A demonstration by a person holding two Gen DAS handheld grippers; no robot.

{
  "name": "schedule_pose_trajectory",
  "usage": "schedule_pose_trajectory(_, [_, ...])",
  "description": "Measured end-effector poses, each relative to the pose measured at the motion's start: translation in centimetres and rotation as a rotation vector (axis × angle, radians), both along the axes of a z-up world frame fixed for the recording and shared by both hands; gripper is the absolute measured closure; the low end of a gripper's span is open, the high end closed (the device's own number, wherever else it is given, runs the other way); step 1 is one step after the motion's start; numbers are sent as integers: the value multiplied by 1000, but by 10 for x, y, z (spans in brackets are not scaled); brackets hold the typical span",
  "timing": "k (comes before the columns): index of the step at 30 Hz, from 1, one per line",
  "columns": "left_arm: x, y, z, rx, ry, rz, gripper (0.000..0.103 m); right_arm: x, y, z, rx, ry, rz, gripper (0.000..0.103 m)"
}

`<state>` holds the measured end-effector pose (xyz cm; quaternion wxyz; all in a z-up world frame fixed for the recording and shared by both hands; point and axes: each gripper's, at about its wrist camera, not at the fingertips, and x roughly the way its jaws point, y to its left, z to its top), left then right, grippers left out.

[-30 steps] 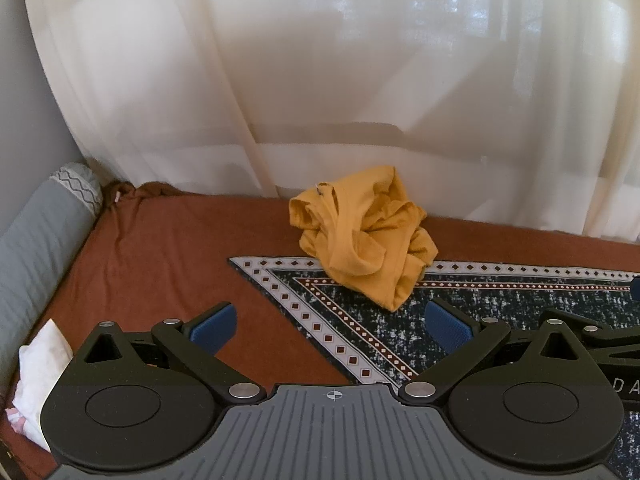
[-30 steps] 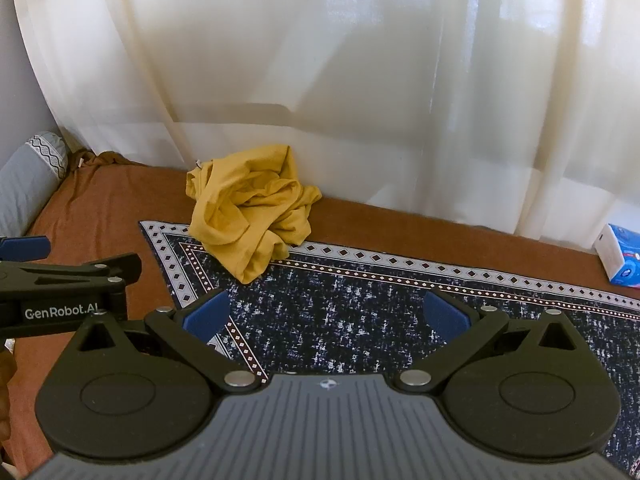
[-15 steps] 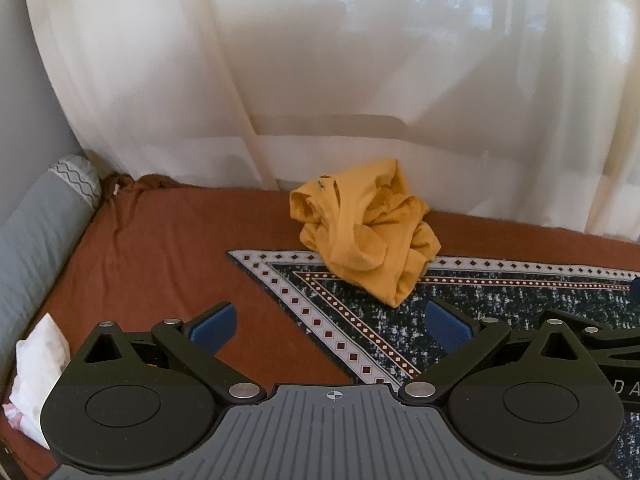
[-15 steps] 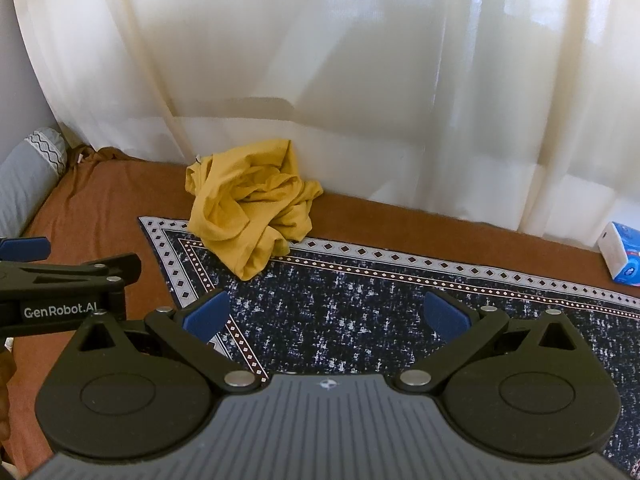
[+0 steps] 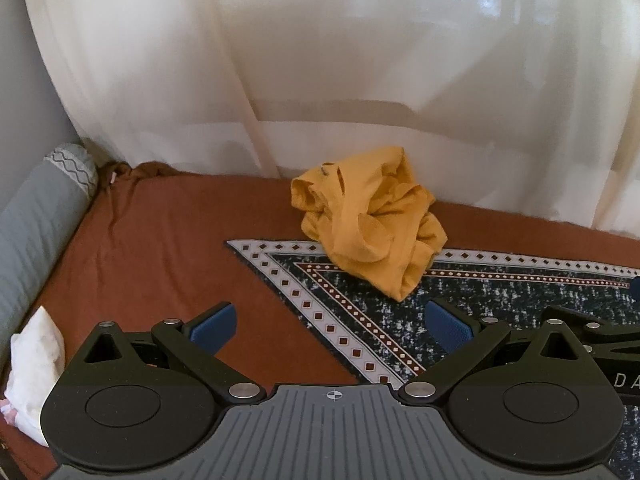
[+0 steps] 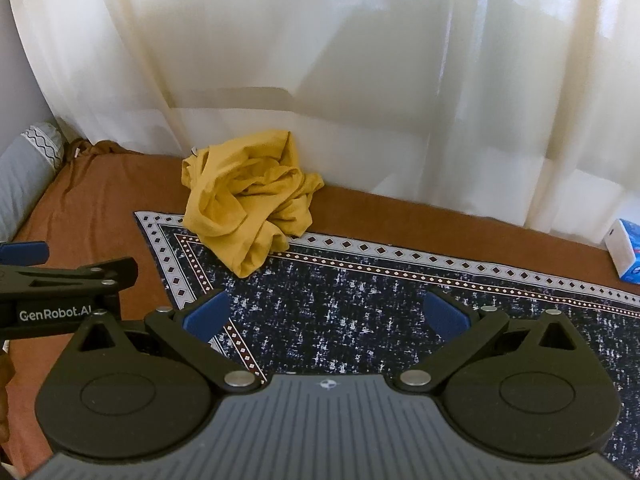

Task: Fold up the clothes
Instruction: 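Grasp the yellow T-shirt with the left gripper while the right gripper grasps it too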

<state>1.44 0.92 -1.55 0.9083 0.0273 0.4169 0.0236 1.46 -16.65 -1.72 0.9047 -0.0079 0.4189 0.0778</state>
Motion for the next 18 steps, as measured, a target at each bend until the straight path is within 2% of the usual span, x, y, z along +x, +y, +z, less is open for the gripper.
schedule_pose_trajectory(8, [32,13,-27,-4,21,-2,0,33,11,-21,17,2,80,0])
schedule_pose_trajectory(16, [105,26,-49,-64,17,0,0,114,29,-23,50,-47,168,0])
schedule_pose_trajectory(18, [124,25,-57,-79,23,-4,3,136,31,-23,76,-59,160,0])
